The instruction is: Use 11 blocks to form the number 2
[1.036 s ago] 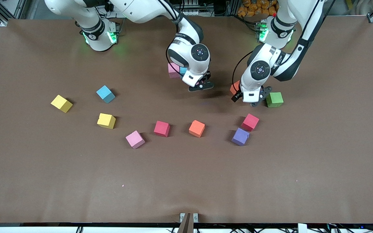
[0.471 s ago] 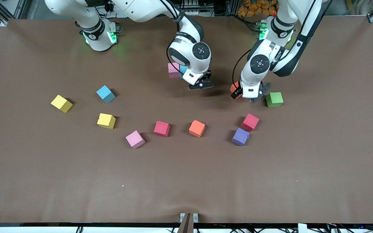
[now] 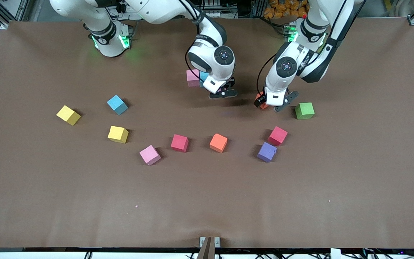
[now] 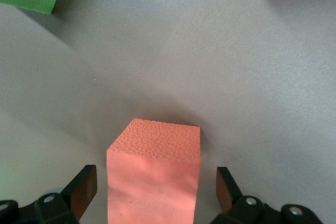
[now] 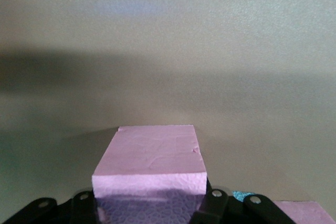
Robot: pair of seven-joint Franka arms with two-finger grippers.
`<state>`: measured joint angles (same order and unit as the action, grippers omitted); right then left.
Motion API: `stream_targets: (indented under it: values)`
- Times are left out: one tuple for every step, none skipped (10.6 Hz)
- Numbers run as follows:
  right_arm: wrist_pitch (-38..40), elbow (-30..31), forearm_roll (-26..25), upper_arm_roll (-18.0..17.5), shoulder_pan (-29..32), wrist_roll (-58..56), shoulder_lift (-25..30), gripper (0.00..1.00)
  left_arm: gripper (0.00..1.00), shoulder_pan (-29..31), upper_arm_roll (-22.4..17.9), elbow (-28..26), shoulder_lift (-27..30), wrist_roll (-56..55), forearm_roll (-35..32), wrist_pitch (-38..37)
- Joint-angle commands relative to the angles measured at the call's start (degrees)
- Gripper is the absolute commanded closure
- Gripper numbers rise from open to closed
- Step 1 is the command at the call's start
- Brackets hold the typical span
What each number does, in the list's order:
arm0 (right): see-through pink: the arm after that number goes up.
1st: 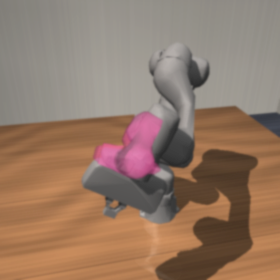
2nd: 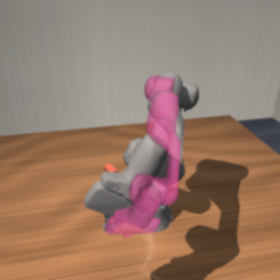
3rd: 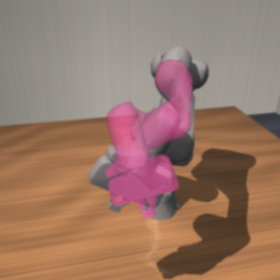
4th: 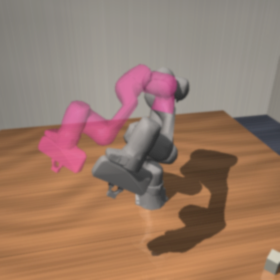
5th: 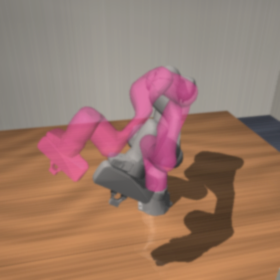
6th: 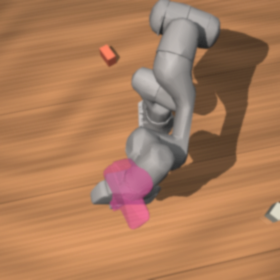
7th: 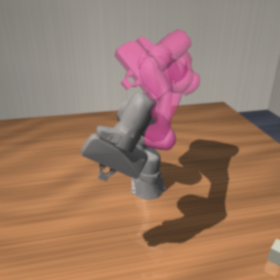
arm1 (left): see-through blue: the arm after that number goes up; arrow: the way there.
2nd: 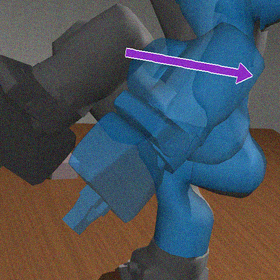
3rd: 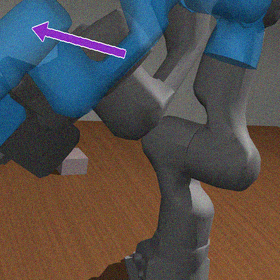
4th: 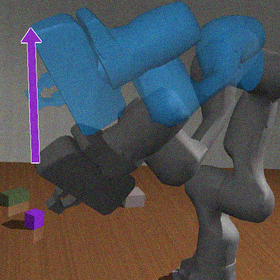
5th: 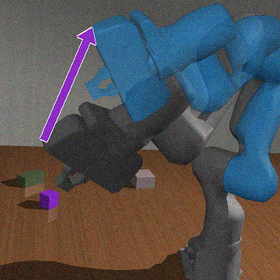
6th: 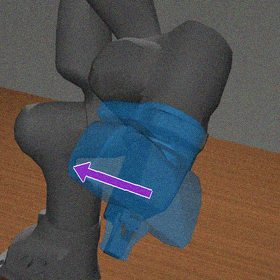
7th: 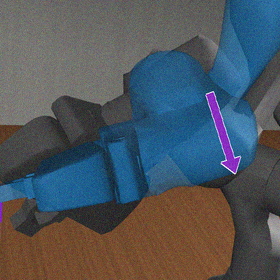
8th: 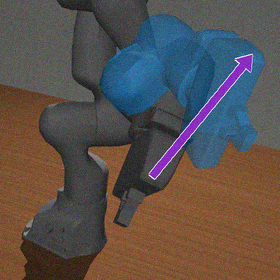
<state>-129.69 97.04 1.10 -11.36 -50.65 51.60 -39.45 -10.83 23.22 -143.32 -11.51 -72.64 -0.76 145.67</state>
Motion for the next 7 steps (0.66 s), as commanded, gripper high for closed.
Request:
stream_targets:
  values:
    - [0.6,0.9,-0.9,0.5,-0.8,1.4,1.6,0.00,0.05,0.1,0.2,-1.1,1.1,3.4,-1.0,0.9]
    - [2.6,0.3,-1.0,0.6,-0.7,1.4,2.2,0.00,0.25,0.1,0.2,-0.8,1.0,4.8,-1.0,0.9]
    - [3.8,-0.3,-0.9,0.6,-0.6,1.5,3.3,0.00,0.46,0.0,0.1,-0.4,0.2,5.7,-1.1,0.9]
    - [4.1,-0.3,-0.9,0.6,-0.3,1.4,4.5,0.00,0.57,-0.3,0.1,0.1,0.0,7.6,-1.0,0.9]
    - [4.2,-0.3,-0.9,0.7,-0.1,1.4,5.5,0.00,0.62,-0.3,0.0,0.5,0.0,11.0,-1.0,0.9]
    - [4.2,-0.3,-0.9,0.9,0.6,1.4,6.5,0.00,0.67,-0.3,-0.2,1.0,0.0,14.8,-1.0,0.9]
    - [4.1,-0.4,-1.0,0.9,2.4,1.3,7.3,0.00,0.70,-0.4,-0.4,1.6,0.0,16.9,-1.0,0.8]
